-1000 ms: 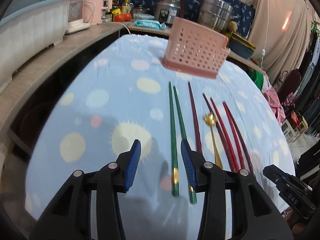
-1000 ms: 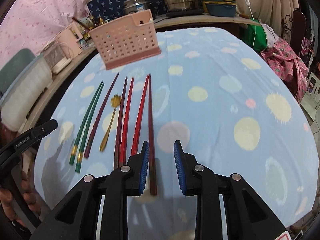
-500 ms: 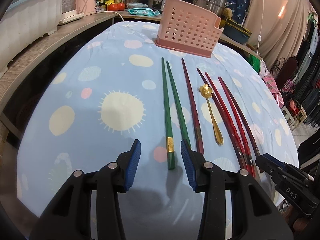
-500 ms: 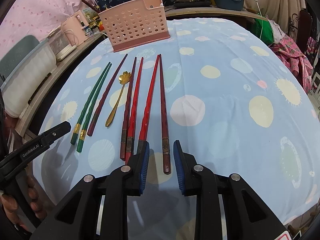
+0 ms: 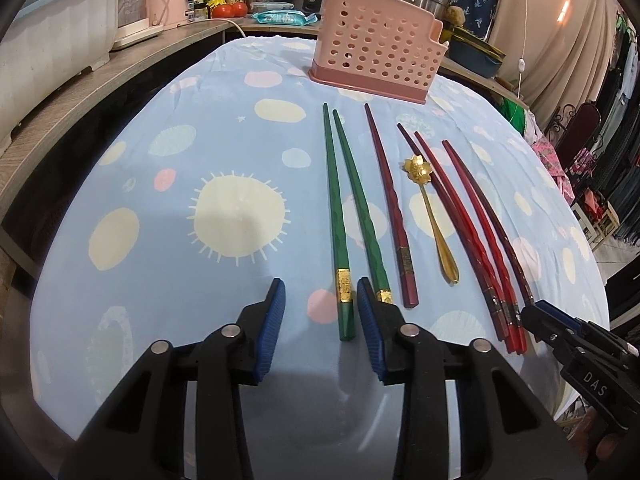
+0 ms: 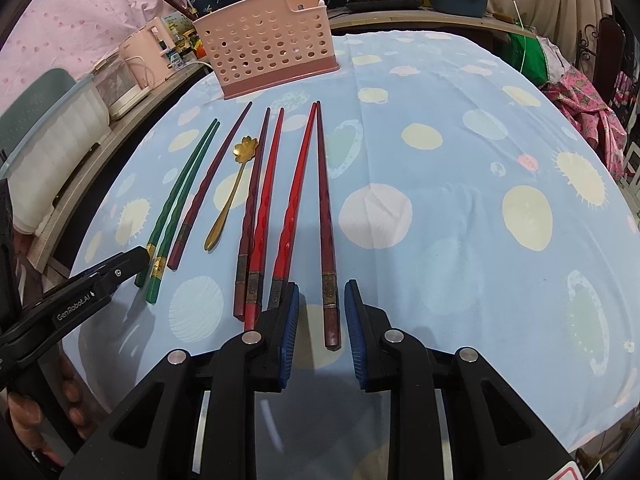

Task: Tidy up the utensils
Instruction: 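Grasp a green chopstick with the left gripper while the right gripper grasps a dark red chopstick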

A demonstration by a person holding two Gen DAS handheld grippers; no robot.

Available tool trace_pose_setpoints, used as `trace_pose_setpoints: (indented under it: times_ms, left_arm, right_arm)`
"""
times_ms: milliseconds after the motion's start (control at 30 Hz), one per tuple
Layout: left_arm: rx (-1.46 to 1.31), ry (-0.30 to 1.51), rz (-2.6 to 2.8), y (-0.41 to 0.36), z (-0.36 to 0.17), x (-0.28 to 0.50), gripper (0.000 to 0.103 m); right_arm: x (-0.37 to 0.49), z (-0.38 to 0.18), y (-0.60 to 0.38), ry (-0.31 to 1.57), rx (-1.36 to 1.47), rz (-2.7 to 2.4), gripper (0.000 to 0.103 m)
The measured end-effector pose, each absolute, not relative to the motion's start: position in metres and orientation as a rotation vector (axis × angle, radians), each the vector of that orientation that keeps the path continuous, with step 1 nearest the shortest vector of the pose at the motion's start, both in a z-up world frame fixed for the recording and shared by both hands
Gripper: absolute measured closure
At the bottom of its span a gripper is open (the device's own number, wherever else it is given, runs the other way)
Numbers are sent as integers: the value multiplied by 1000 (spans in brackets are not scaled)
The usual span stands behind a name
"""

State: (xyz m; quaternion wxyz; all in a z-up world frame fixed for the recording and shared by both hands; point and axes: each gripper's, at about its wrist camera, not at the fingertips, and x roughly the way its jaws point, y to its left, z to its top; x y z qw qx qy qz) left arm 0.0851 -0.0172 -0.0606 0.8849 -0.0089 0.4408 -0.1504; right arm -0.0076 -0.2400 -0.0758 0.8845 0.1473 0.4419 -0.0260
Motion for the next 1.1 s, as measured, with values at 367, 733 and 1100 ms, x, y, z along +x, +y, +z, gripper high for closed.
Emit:
trace_pose_setpoints:
  times_ms: [367, 733, 1100]
  left_arm:
    - [-1, 906, -312, -18, -63, 86, 83]
    - [-13, 910, -342, -16, -64, 85, 95]
    - [-46, 915, -353, -11, -58, 83, 96]
  right_arm:
    - [-6, -77, -240, 915, 296, -61, 83]
    - [-8, -78, -242, 911, 287, -78, 92]
    - [-10, -76, -244, 906, 299, -75, 96]
